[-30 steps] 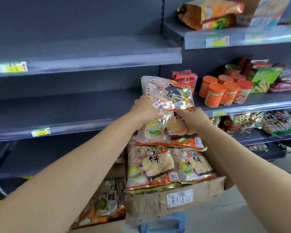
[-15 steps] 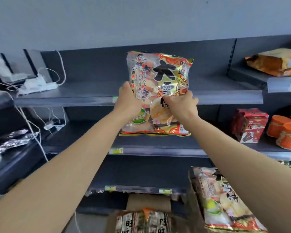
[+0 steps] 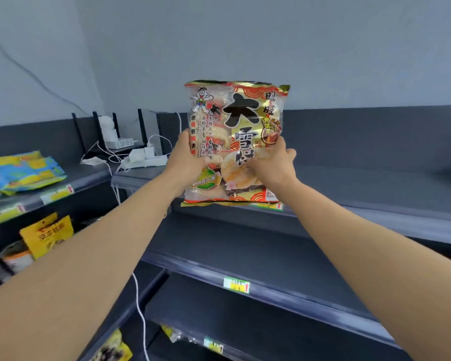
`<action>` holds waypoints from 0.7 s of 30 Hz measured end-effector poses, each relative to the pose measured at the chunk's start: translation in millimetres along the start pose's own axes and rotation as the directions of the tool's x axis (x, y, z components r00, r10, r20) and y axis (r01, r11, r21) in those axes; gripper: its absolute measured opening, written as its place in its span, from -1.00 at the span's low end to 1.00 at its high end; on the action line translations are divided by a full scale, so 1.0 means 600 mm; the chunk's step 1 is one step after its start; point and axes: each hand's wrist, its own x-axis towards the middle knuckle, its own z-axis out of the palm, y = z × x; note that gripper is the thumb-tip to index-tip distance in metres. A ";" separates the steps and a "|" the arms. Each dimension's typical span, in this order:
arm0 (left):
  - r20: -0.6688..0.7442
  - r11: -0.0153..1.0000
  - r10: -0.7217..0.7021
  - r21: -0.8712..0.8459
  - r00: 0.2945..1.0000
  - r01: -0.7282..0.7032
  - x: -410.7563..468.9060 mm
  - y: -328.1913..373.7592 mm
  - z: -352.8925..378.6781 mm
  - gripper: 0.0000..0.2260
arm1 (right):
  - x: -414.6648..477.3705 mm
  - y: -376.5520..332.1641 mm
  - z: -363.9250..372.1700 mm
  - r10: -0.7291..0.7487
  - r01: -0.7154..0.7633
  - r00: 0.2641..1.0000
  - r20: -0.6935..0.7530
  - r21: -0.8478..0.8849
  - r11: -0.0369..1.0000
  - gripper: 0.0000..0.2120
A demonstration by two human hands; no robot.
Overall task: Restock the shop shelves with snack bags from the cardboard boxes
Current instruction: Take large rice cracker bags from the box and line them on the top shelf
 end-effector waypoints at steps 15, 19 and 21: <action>0.099 0.999 0.019 -0.027 0.995 -0.017 0.416 -0.235 -0.033 -0.48 | 0.313 -0.016 0.281 -0.016 0.016 1.000 0.000 -0.002 1.000 -0.22; 0.193 0.996 -0.009 -0.089 0.981 0.027 0.507 -0.302 -0.011 -0.46 | 0.379 0.005 0.335 0.051 -0.051 0.999 -0.005 -0.032 0.998 -0.20; 0.212 0.993 -0.030 -0.106 0.977 0.053 0.542 -0.332 0.003 -0.45 | 0.403 0.019 0.358 0.090 -0.090 0.996 -0.001 -0.034 0.995 -0.19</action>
